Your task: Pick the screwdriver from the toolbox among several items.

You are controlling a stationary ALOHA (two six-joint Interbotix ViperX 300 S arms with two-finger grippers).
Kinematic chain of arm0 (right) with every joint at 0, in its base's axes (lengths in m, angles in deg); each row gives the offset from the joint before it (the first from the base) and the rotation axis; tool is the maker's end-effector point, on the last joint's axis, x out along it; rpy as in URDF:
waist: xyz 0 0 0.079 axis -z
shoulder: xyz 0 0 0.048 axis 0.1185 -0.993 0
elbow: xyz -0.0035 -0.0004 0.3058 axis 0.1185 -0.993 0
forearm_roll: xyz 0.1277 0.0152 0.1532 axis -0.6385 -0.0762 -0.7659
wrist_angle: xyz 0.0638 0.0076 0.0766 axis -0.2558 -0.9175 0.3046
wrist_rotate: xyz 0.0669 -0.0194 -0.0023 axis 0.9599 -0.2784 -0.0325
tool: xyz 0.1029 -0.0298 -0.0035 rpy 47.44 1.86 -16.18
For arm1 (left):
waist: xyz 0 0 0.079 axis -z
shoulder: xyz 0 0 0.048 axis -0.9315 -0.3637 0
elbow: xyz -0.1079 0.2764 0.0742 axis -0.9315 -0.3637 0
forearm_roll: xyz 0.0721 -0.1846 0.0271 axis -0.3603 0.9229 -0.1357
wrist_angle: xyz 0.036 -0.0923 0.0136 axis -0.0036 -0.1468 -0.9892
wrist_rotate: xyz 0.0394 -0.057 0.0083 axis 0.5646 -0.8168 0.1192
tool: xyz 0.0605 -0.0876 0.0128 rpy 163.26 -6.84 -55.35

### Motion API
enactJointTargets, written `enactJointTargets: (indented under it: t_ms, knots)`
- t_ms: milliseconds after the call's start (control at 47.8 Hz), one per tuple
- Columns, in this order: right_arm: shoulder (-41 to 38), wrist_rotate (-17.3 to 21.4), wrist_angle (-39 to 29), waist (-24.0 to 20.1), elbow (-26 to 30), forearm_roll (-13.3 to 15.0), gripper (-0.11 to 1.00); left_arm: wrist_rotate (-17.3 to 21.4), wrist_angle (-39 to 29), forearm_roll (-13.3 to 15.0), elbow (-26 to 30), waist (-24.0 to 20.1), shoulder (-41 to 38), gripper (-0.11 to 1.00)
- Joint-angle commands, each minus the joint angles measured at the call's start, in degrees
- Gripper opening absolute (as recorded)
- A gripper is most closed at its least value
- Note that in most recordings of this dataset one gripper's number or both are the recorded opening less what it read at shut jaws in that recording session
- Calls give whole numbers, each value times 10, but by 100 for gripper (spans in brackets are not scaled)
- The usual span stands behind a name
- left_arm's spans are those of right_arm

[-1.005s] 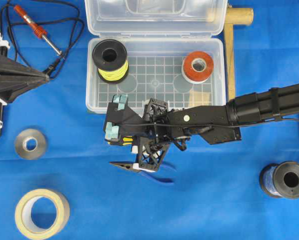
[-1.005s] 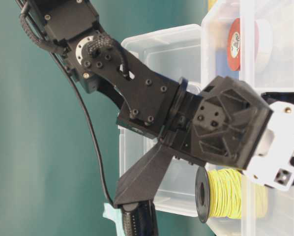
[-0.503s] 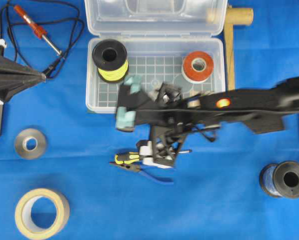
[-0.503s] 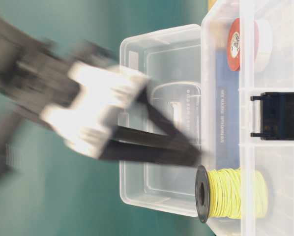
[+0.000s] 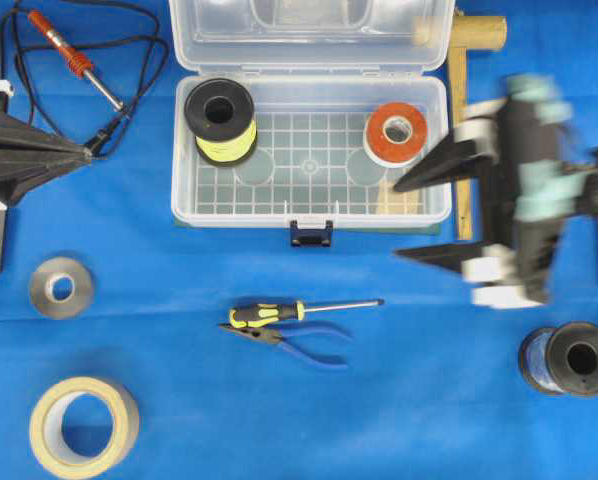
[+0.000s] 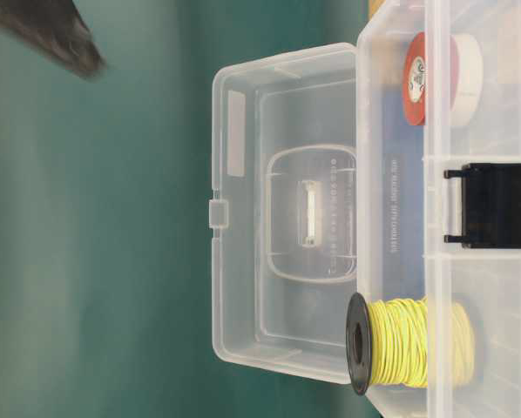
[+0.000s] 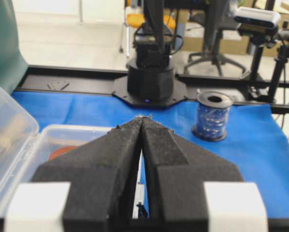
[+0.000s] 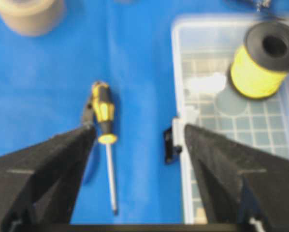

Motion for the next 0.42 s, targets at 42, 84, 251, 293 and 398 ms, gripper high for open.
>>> enactJointTargets:
  t_ms: [42, 84, 251, 293, 398]
  knots:
    - [96, 0, 74, -3, -80, 8, 75, -2, 1, 2, 4, -1, -3, 0]
    - [120, 0, 92, -2, -105, 11, 75, -2, 1, 1, 3, -1, -3, 0]
    - [185, 0, 146, -1, -197, 16, 75, -2, 1, 2, 0, -1, -4, 0]
    - [196, 0, 163, 0, -221, 16, 75, -2, 1, 1, -1, -1, -4, 0]
    - [207, 0, 205, 5, -265, 16, 75, -2, 1, 1, -2, -1, -4, 0]
